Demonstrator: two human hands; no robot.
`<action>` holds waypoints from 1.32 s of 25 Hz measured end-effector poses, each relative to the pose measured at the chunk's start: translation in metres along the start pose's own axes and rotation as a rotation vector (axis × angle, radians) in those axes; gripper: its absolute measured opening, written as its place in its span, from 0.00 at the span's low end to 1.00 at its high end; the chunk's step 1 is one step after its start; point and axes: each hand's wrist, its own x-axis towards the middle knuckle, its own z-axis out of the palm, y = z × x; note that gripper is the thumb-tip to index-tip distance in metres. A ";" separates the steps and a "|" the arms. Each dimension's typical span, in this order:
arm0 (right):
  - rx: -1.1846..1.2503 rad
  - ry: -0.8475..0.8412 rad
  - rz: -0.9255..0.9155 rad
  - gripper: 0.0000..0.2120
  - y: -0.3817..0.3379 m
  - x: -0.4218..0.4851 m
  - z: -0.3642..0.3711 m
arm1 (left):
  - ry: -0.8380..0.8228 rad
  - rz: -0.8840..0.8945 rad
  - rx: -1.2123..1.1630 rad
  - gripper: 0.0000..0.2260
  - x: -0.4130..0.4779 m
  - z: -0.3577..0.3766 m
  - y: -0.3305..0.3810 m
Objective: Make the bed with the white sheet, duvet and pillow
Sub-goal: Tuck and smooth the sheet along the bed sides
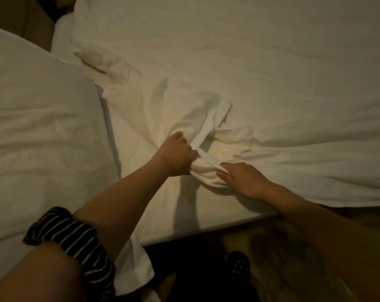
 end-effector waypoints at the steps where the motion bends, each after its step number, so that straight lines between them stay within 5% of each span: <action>1: -0.021 -0.037 -0.029 0.17 -0.002 -0.013 0.008 | -0.063 -0.040 -0.034 0.17 -0.017 0.003 0.016; 11: -0.064 -0.236 -0.059 0.18 -0.022 -0.122 0.094 | -0.298 -0.176 -0.221 0.14 -0.133 0.037 0.137; 22: -0.128 -0.248 0.025 0.19 -0.063 -0.175 0.156 | -0.222 -0.163 -0.306 0.12 -0.209 0.066 0.178; 33: -0.153 -0.199 0.061 0.18 -0.118 -0.223 0.139 | -0.126 -0.212 -0.287 0.14 -0.273 0.040 0.181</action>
